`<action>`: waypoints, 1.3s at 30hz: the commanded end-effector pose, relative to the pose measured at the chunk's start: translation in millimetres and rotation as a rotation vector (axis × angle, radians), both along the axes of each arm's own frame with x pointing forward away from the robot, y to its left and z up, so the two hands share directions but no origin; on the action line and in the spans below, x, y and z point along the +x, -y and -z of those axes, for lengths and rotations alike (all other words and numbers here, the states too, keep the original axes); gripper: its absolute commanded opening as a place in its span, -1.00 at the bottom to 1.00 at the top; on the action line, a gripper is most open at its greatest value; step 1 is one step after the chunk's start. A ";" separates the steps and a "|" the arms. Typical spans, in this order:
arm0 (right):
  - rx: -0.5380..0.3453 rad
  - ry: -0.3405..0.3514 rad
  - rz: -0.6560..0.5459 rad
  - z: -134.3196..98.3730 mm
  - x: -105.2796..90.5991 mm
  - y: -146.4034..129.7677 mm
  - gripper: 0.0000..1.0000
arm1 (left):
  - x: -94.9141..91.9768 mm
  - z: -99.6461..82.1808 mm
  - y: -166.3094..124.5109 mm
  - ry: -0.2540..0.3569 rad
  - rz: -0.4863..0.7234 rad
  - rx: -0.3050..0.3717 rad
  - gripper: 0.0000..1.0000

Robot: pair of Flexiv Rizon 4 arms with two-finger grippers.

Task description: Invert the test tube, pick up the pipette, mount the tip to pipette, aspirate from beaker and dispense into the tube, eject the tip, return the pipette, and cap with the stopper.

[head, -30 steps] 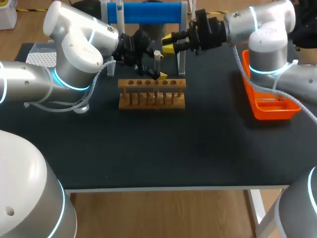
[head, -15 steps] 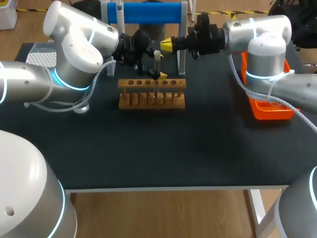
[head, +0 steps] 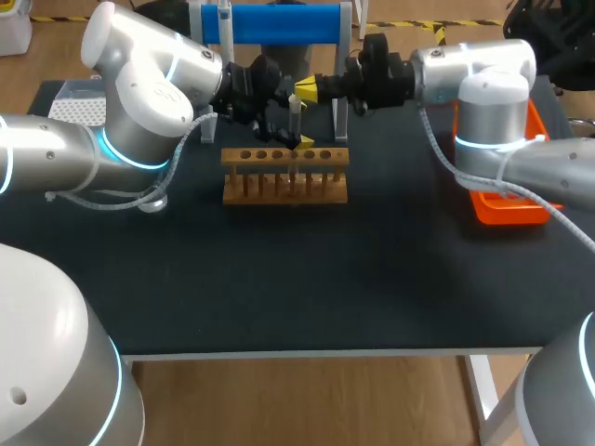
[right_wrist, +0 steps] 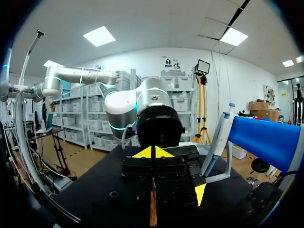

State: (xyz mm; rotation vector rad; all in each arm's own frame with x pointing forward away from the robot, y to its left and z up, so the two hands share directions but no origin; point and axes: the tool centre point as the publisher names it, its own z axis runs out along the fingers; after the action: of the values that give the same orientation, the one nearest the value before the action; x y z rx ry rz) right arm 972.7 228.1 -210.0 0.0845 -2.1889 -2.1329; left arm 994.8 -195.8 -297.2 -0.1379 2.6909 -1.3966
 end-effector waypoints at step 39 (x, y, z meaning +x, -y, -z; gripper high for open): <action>-0.005 -0.048 -0.017 17.3 8.2 -15.3 -1.00 | 0.9 -0.5 -0.5 -0.003 0.003 0.002 1.00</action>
State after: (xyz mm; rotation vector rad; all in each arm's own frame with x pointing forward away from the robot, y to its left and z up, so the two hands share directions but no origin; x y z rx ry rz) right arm 979.5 243.1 -223.1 0.0508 -2.1617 -2.1010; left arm 994.8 -195.8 -297.1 -0.1379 2.6909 -1.3966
